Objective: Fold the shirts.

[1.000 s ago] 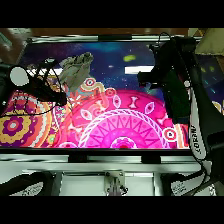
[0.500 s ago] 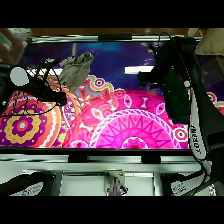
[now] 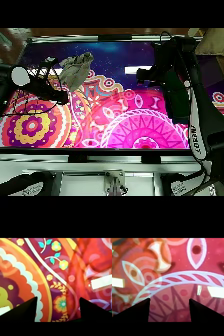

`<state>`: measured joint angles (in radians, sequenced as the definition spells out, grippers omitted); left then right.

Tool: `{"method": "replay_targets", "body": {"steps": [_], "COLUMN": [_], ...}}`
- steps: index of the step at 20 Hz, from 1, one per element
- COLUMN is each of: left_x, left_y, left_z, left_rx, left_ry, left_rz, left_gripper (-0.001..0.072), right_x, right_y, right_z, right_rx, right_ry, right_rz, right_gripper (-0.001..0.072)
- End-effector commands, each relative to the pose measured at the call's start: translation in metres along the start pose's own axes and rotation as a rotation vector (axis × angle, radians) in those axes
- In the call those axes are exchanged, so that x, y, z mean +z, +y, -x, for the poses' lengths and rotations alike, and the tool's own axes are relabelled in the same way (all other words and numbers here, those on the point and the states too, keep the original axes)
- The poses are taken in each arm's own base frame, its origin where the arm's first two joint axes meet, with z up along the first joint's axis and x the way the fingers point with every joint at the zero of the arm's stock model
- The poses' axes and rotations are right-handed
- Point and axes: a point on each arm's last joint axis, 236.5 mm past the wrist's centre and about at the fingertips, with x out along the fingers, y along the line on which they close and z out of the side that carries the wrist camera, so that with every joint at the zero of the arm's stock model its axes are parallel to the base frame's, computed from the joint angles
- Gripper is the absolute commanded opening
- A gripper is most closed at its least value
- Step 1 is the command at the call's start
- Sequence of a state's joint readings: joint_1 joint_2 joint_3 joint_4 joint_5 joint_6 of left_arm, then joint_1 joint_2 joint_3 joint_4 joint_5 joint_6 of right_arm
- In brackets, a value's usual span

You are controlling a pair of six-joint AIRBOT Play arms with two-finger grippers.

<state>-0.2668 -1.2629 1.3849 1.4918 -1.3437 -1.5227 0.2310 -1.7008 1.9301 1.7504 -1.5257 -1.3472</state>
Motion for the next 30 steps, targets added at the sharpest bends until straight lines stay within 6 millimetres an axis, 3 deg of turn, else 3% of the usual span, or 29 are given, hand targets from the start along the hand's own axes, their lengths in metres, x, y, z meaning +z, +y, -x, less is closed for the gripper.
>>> {"method": "replay_targets", "body": {"steps": [1,4,6,7,9,10,11,13,14,16,18,20,24,25,26,27,29,30], "left_x": [0.011,0.021,0.056,0.077,0.108,0.119,0.132,0.160,0.168,0.169,0.154,0.141,0.141,0.144,0.148,0.155,0.182,0.202], "left_y": [-0.006,-0.005,-0.001,0.008,0.039,0.056,0.070,0.099,0.112,0.134,0.142,0.141,0.124,0.122,0.122,0.122,0.121,0.119], "left_z": [-0.010,-0.025,-0.033,-0.034,-0.037,-0.041,-0.045,-0.059,-0.069,-0.100,-0.136,-0.168,-0.204,-0.205,-0.201,-0.191,-0.152,-0.119], "left_rx": [-0.030,-0.034,-0.041,-0.019,0.102,0.168,0.217,0.256,0.263,0.258,0.229,0.201,0.114,0.100,0.098,0.100,0.100,0.098], "left_ry": [-0.027,-0.046,-0.174,-0.259,-0.345,-0.351,-0.358,-0.377,-0.370,-0.314,-0.220,-0.163,-0.152,-0.164,-0.178,-0.202,-0.293,-0.366], "left_rz": [0.044,0.230,0.265,0.248,0.193,0.159,0.142,0.167,0.189,0.242,0.292,0.317,0.312,0.320,0.320,0.313,0.305,0.296], "left_gripper": [0.0595,0.0595,0.0597,0.0596,0.0474,0.0475,0.0507,0.0696,0.0696,0.0696,0.0696,0.0694,0.0665,0.0511,0.0150,0.0033,0.0033,0.0032], "right_x": [0.002,0.002,0.008,0.012,0.014,0.014,0.015,0.015,0.015,0.015,0.017,0.021,0.026,0.026,0.026,0.024,0.019,0.015], "right_y": [0.000,0.000,0.002,0.003,0.004,0.005,0.005,0.005,0.005,0.006,0.006,0.007,0.008,0.008,0.008,0.007,0.002,-0.002], "right_z": [0.000,0.000,0.000,0.000,0.000,0.000,0.000,0.000,0.000,0.000,0.000,0.001,0.001,0.001,0.001,0.001,0.001,0.001], "right_rx": [-0.001,0.000,0.004,0.007,0.013,0.017,0.016,0.017,0.017,0.018,0.019,0.022,0.026,0.026,0.026,0.023,0.004,-0.016], "right_ry": [-0.007,-0.010,-0.035,-0.053,-0.061,-0.062,-0.064,-0.065,-0.065,-0.064,-0.074,-0.091,-0.113,-0.112,-0.111,-0.102,-0.080,-0.065], "right_rz": [0.064,0.077,0.101,0.110,0.110,0.110,0.110,0.110,0.110,0.110,0.110,0.108,0.106,0.106,0.106,0.109,0.135,0.149], "right_gripper": [0.0600,0.0600,0.0600,0.0600,0.0600,0.0600,0.0600,0.0600,0.0600,0.0600,0.0600,0.0600,0.0600,0.0600,0.0600,0.0600,0.0600,0.0600]}}
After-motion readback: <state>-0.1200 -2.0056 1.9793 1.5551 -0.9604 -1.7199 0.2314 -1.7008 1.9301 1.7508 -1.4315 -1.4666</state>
